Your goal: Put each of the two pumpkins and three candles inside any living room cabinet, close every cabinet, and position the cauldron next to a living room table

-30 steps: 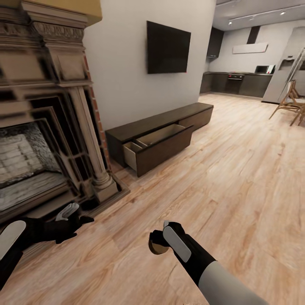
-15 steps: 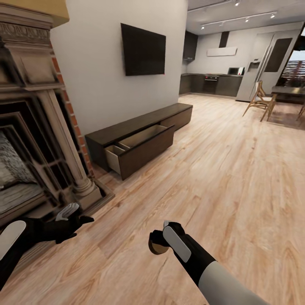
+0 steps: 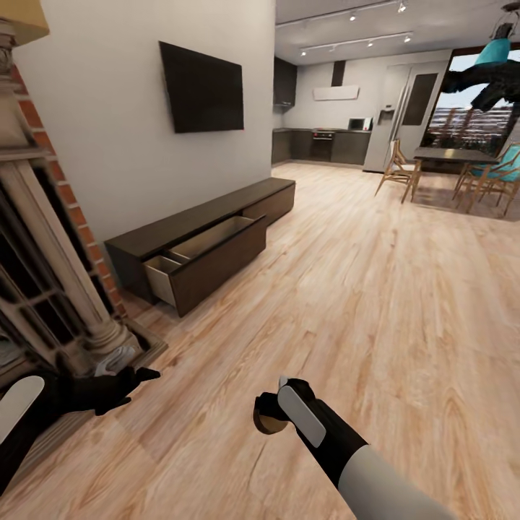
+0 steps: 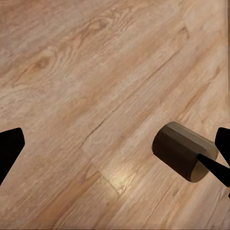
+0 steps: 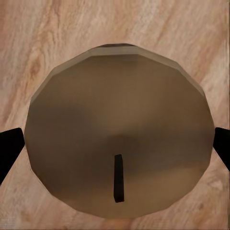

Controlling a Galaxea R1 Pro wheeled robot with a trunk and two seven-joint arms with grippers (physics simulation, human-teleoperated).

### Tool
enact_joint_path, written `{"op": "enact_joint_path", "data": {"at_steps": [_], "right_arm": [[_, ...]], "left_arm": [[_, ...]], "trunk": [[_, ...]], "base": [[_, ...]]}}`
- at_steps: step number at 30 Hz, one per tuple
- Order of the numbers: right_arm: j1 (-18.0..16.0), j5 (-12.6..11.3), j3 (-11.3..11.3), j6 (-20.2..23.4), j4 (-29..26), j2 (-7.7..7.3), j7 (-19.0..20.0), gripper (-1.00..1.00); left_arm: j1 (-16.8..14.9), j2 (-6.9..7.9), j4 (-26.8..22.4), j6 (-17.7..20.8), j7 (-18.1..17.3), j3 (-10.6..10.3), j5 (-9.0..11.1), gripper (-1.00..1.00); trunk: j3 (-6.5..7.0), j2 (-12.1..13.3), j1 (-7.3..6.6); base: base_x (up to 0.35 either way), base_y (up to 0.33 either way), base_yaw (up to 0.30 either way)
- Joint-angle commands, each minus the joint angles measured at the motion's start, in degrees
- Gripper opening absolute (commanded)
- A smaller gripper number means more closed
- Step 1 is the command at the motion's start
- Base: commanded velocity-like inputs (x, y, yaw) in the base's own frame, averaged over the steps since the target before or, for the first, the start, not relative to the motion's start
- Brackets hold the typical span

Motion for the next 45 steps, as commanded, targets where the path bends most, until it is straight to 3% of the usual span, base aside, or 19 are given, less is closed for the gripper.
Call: {"op": "enact_joint_path", "data": {"at_steps": [1, 10, 21, 34, 45], "right_arm": [[-0.07, -0.45, 0.16, 0.0, -0.04, -0.02, -0.46, -1.0], [-0.07, -0.45, 0.1, 0.0, -0.04, -0.06, -0.43, -1.0], [-0.07, -2.64, 0.16, -0.03, -0.13, -0.07, -0.5, -1.0], [-0.07, -2.73, 0.16, -0.04, -0.13, -0.06, -0.43, -1.0], [-0.07, -2.78, 0.16, -0.05, -0.13, -0.06, -0.42, -1.0]], "left_arm": [[-0.02, 0.05, -0.06, -0.02, 0.6, -0.04, 0.58, 1.0], [-0.01, 0.05, -0.07, -0.02, 0.6, -0.09, 0.58, 1.0], [-0.01, 0.13, -0.08, -0.02, 0.6, -0.2, 0.58, 1.0], [-0.01, 0.14, -0.08, -0.02, 0.6, -0.21, 0.57, 1.0], [0.03, 0.14, -0.08, -0.02, 0.6, -0.21, 0.56, 1.0]], "trunk": [[-0.01, -0.02, 0.0], [0.34, -0.02, 0.0], [0.77, -0.02, 0.0], [0.8, -0.02, 0.0], [0.8, -0.02, 0.0]], "base": [[0.12, -0.05, -0.277], [0.139, -0.08, -0.277], [0.208, -0.115, -0.272], [0.306, -0.067, -0.025], [0.312, -0.001, -0.24]]}}
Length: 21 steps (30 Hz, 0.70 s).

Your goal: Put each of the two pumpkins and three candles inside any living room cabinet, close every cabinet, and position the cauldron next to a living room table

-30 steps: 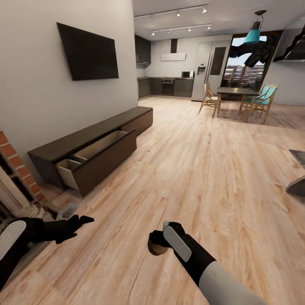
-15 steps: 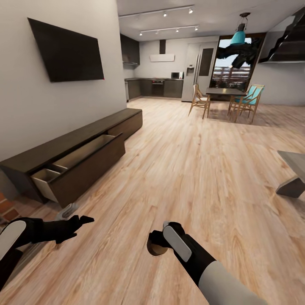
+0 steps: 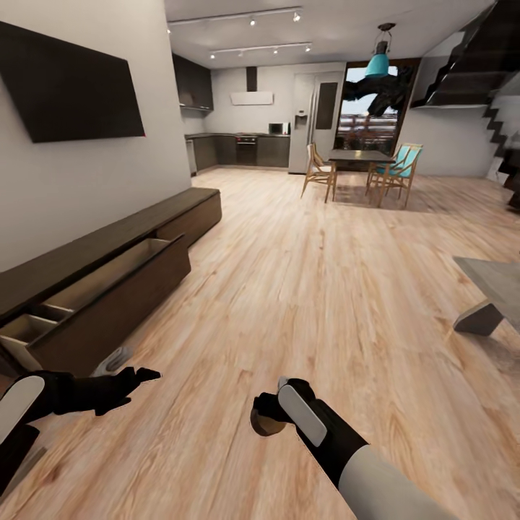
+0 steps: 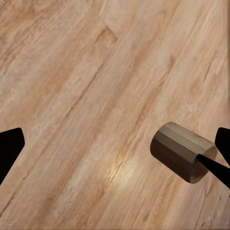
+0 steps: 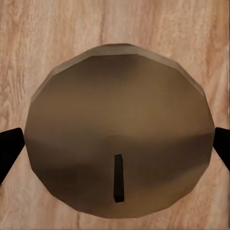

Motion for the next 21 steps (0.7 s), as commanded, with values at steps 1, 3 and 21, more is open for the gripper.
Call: {"op": "enact_joint_path", "data": {"at_steps": [1, 3, 21], "right_arm": [[-0.07, -0.51, 0.15, -0.04, -0.05, -0.01, -0.46, -1.0], [-0.07, -0.52, 0.15, -0.04, -0.05, -0.01, -0.46, -1.0], [-0.07, -2.46, 0.15, -0.1, -0.38, -0.27, -0.54, -1.0]], "left_arm": [[-0.03, 0.05, -0.05, -0.03, 0.6, -0.04, 0.58, 1.0], [-0.04, 0.05, -0.05, -0.03, 0.6, -0.04, 0.55, 1.0], [-0.03, -0.06, -0.05, -0.03, 0.6, -0.29, 0.59, 1.0]], "trunk": [[-0.06, -0.02, 0.01], [-0.06, -0.02, 0.01], [2.46, 5.59, -3.06]], "base": [[0.102, 0.0, -0.276], [0.054, 0.0, -0.276], [0.004, 0.0, -0.25]]}}
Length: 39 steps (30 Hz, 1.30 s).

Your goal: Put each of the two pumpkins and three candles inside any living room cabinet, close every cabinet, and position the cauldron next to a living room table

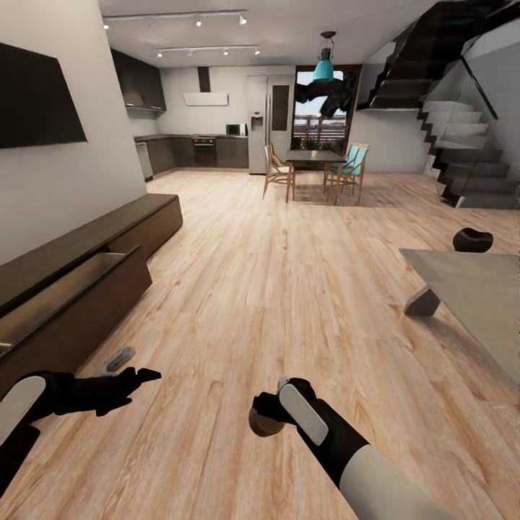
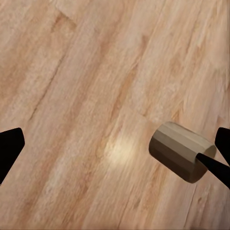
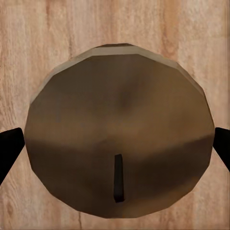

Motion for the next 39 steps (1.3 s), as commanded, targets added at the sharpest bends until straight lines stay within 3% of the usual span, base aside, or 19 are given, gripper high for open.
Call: {"op": "enact_joint_path", "data": {"at_steps": [1, 32, 34, 39], "right_arm": [[-0.05, -0.46, 0.13, 0.02, -0.06, -0.02, -0.47, -1.0], [-0.05, -0.38, 0.13, -0.09, -0.08, 0.05, -0.76, -1.0], [-0.05, -0.38, 0.13, -0.13, -0.06, 0.01, -0.8, -1.0], [-0.05, -0.37, 0.13, -0.1, -0.03, 0.03, -0.84, -1.0]], "left_arm": [[-0.03, 0.05, -0.06, -0.02, 0.6, -0.06, 0.57, 1.0], [-0.06, -0.19, 0.27, -0.08, 0.77, -0.3, 0.41, 1.0], [-0.06, -0.35, 1.66, -0.13, 2.05, -1.47, -1.36, 1.0], [-0.34, -1.77, 3.83, -0.37, 6.55, -2.94, -8.29, 1.0]], "trunk": [[0.13, 0.39, -0.23], [5.69, 12.82, -7.04], [6.05, 13.63, -7.48], [6.95, 15.63, -8.58]], "base": [[0.0, 0.0, -0.049], [0.0, 0.0, -0.003], [0.0, 0.0, 0.0], [0.0, 0.0, 0.0]]}}
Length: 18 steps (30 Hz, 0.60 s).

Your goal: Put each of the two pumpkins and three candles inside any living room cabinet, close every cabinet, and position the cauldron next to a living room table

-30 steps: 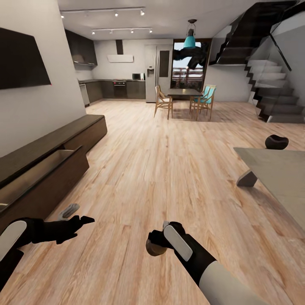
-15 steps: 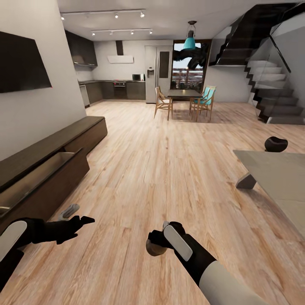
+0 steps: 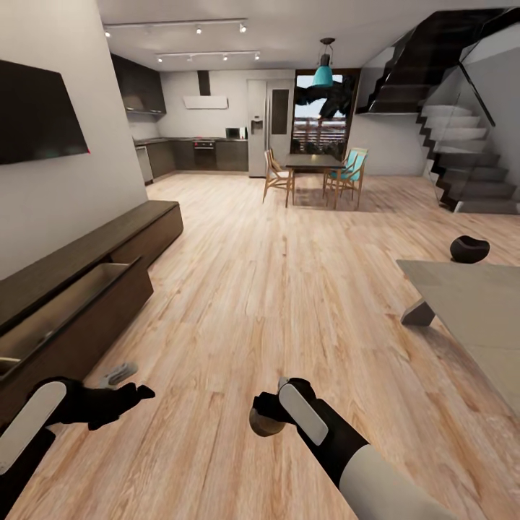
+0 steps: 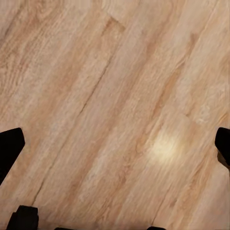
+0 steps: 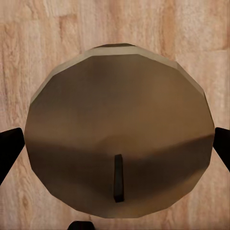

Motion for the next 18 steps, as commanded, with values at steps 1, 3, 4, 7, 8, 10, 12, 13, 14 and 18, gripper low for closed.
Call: {"op": "enact_joint_path", "data": {"at_steps": [1, 3, 4, 7, 8, 10, 12, 13, 14, 18], "right_arm": [[-0.05, -0.46, 0.13, 0.07, -0.05, -0.03, -0.48, -1.0], [-0.05, -0.46, 0.13, 0.11, -0.05, -0.06, -0.52, -1.0], [-0.05, -0.46, 0.13, 0.12, -0.03, -0.07, -0.49, -1.0], [-0.05, -0.46, 0.13, 0.12, -0.02, -0.07, -0.47, -1.0], [-0.05, -0.46, 0.13, 0.14, -0.02, -0.07, -0.46, -1.0], [-0.05, -0.5, 0.13, 0.18, -0.04, -0.07, -0.47, -1.0], [-0.05, -0.51, 0.13, 0.18, -0.03, -0.07, -0.46, -1.0], [-0.05, -0.49, 0.13, 0.16, -0.03, -0.07, -0.46, -1.0], [-0.05, -0.48, 0.13, 0.15, -0.02, -0.07, -0.46, -1.0], [-0.05, -0.51, 0.13, 0.13, -0.02, -0.07, -0.46, -1.0]], "left_arm": [[-0.07, -0.2, 0.06, -0.03, 0.77, -0.12, 0.14, 1.0], [-0.18, -1.21, 2.13, -0.08, 1.12, -0.23, -1.59, 1.0], [-0.25, -1.73, 3.55, -0.09, 1.2, -0.28, -3.19, 1.0], [-0.29, -2.37, 4.3, -0.1, 1.22, -0.28, -5.99, 1.0], [-0.29, -2.42, 4.36, -0.1, 1.21, -0.28, -6.44, 1.0], [-0.3, -2.52, 4.44, -0.1, 1.14, -0.28, -7.44, 1.0], [-0.3, -2.58, 4.27, -0.1, 0.98, -0.25, -8.1, 1.0], [-0.3, -2.59, 4.14, -0.1, 0.92, -0.23, -8.27, 1.0], [-0.3, -2.6, 4.01, -0.1, 0.87, -0.2, -8.38, 1.0], [-0.3, -2.62, 3.95, -0.1, 0.71, -0.23, -8.54, 1.0]], "trunk": [[0.13, 0.39, -0.23], [0.49, 1.19, -0.67], [0.67, 1.59, -0.89], [1.21, 2.8, -1.55], [1.39, 3.2, -1.77], [1.57, 3.6, -1.99], [1.57, 3.6, -1.99], [1.57, 3.6, -1.99], [1.57, 3.6, -1.99], [1.57, 3.6, -1.99]], "base": [[0.0, 0.0, 0.0], [0.0, 0.0, 0.0], [0.0, 0.0, 0.0], [0.0, 0.0, 0.0], [0.0, 0.0, 0.0], [0.0, 0.0, 0.0], [0.0, 0.0, 0.0], [0.0, 0.0, 0.0], [0.0, 0.0, 0.0], [0.061, 0.0, 0.0]]}}
